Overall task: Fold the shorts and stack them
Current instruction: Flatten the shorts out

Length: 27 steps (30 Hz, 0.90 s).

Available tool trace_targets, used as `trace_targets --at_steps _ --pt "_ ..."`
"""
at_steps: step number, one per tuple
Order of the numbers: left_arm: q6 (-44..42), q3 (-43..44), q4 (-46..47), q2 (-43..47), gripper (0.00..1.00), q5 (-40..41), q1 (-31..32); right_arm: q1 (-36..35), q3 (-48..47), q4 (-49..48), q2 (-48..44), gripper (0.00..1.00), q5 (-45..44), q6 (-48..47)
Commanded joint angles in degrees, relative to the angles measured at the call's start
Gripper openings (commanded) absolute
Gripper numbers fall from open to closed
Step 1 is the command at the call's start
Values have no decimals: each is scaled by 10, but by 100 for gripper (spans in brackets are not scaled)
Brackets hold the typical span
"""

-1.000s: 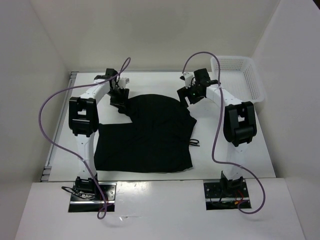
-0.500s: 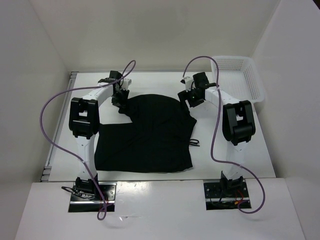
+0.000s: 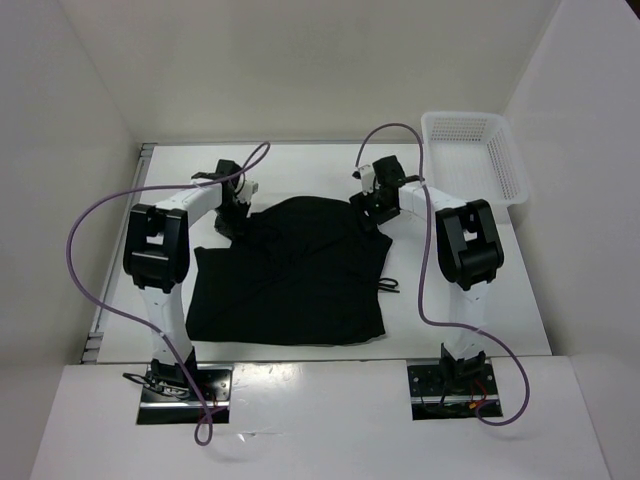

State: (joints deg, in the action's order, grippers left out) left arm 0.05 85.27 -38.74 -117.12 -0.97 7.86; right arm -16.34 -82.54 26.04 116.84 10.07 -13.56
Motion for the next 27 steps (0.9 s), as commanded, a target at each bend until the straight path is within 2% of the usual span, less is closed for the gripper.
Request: trace_targets --at_steps 1,2,3,5,8,12,16,22,27 --pt "-1 3 -85 40 21 -43 1 -5 9 -28 12 72 -19 1" --pt "-1 15 -85 47 28 -52 1 -5 9 -34 12 72 -19 -5" --pt "-1 30 -77 47 39 -60 1 -5 9 -35 12 72 -24 -10" --pt "-1 83 -61 39 46 -82 1 -5 9 -35 17 72 -30 -16" --pt "-1 138 -18 4 51 -88 1 -5 -2 -35 17 72 -43 -30" --pt "-1 254 -12 -92 52 -88 1 -5 -3 -29 -2 72 -43 -53" --pt "-1 295 -27 -151 52 -88 1 -5 11 -24 -29 72 -49 -67" --pt "-1 262 -33 -156 50 -68 1 -5 41 -19 -50 72 -49 -74" --pt "-1 213 -22 -125 48 -68 1 -5 41 -19 -56 72 -49 -74"
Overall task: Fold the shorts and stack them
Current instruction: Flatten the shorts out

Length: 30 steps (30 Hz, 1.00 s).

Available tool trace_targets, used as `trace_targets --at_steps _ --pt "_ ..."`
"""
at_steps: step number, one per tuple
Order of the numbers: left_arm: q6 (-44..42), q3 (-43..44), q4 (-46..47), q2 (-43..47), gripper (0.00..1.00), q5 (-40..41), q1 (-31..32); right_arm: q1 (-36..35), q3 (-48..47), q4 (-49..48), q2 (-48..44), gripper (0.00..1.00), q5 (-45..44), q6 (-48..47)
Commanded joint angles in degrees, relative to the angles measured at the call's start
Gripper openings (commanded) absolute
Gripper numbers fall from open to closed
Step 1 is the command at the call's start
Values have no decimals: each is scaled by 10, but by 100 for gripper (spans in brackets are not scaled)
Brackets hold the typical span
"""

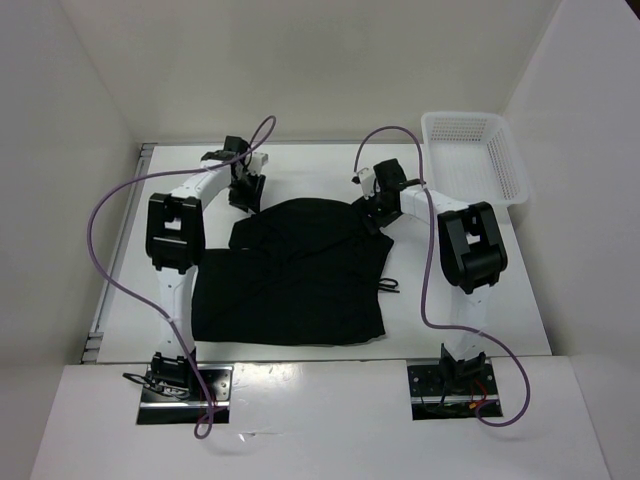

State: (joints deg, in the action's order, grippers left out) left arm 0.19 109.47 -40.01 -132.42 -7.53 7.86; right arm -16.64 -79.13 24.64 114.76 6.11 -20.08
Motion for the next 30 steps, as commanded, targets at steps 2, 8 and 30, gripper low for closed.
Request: trace_targets --at_steps 2,8,30 --pt "-2 -50 -9 37 47 -10 1 -2 6 -5 -35 72 -9 -14" --pt "-2 -81 -9 58 45 -34 1 -2 12 -5 -40 72 -9 -19" --pt "-2 -82 -5 80 0 -103 1 -13 38 1 -24 53 -7 -75"
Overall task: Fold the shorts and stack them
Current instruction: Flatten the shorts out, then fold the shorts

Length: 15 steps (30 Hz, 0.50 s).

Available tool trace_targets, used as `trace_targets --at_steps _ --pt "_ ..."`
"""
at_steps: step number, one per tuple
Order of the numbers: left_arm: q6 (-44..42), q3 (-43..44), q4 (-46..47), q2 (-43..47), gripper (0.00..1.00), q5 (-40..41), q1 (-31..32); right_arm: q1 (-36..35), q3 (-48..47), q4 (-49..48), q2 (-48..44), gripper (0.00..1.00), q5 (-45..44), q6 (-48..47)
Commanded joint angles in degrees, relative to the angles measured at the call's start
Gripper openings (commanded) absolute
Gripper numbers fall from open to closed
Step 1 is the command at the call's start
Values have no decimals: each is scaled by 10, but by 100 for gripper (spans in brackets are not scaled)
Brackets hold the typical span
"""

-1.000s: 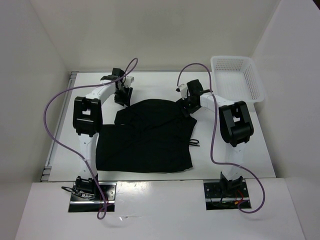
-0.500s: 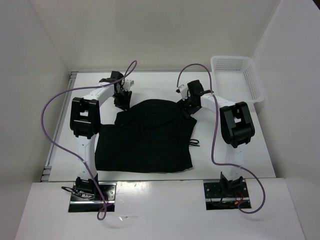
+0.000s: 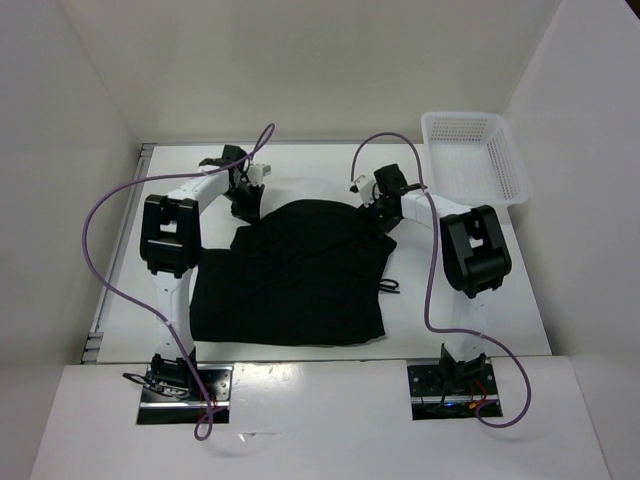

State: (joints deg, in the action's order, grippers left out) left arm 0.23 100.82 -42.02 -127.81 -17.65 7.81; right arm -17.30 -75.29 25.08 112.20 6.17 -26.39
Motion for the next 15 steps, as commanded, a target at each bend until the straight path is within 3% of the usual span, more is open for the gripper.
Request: trace_targets --at_steps 1,4,8,12,15 --pt "-2 22 28 41 0 16 1 -6 -6 -4 8 45 -13 -12" --pt "-2 60 47 47 0 51 1 -6 -24 -17 14 31 -35 -12" --pt "-2 138 60 47 0 109 -4 -6 -77 -35 14 20 -68 -12" --pt "-2 210 60 47 0 140 -4 -12 -111 -41 7 16 -81 -26" --pt "-2 210 60 61 0 165 -4 -36 -118 -41 -11 14 -106 -58"
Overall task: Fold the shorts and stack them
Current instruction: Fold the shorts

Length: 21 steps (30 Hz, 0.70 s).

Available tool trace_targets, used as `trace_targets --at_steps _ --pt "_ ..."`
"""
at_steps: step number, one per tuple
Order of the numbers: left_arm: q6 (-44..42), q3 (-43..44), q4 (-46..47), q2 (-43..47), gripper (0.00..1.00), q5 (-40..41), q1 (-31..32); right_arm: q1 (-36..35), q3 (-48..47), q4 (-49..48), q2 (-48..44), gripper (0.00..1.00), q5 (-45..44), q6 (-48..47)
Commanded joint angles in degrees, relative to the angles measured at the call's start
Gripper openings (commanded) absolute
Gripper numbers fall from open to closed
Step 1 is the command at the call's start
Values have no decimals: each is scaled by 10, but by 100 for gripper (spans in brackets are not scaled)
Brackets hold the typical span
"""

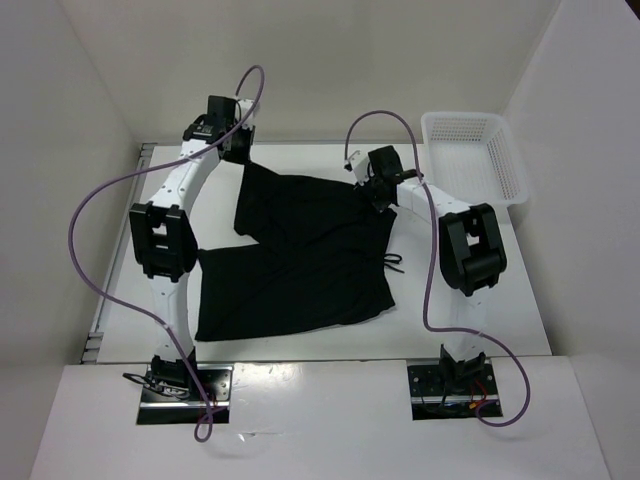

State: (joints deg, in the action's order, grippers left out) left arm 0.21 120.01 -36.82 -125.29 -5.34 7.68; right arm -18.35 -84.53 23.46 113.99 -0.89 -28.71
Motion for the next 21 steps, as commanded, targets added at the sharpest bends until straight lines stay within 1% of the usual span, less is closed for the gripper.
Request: trace_targets --at_steps 1,4,5,8,9,11,13,15,16,18,20,21 --pt "-2 9 8 50 0 47 -3 -33 -19 -31 -39 12 -44 -41" --pt "-2 -20 15 84 0 72 -3 -55 -12 -44 -59 9 -74 -67" --pt "-2 -41 15 93 0 81 -8 -62 -7 -44 -71 9 -80 -67" --pt "-2 -84 25 133 0 122 -8 -62 -7 -49 -96 8 -86 -81" --pt "-2 -111 25 155 0 136 -8 -62 -7 -44 -101 8 -86 -81" --pt "-2 -130 25 173 0 141 -15 -67 8 -44 -116 7 -91 -86" --pt "-2 -150 25 193 0 153 -37 -67 22 -44 -122 5 -97 -97" --pt "-2 -155 25 210 0 153 -52 -67 30 -44 -129 4 -97 -110" --pt "-2 -160 17 210 0 145 -65 -67 30 -44 -134 1 -104 -110" --pt "-2 -160 -3 234 0 131 -76 -67 35 -39 -142 0 -105 -115" --pt "-2 -166 -23 263 0 120 -83 -67 35 -17 -162 0 -84 -122" --pt "-2 -186 -28 275 0 120 -83 -67 35 -11 -168 0 -78 -128"
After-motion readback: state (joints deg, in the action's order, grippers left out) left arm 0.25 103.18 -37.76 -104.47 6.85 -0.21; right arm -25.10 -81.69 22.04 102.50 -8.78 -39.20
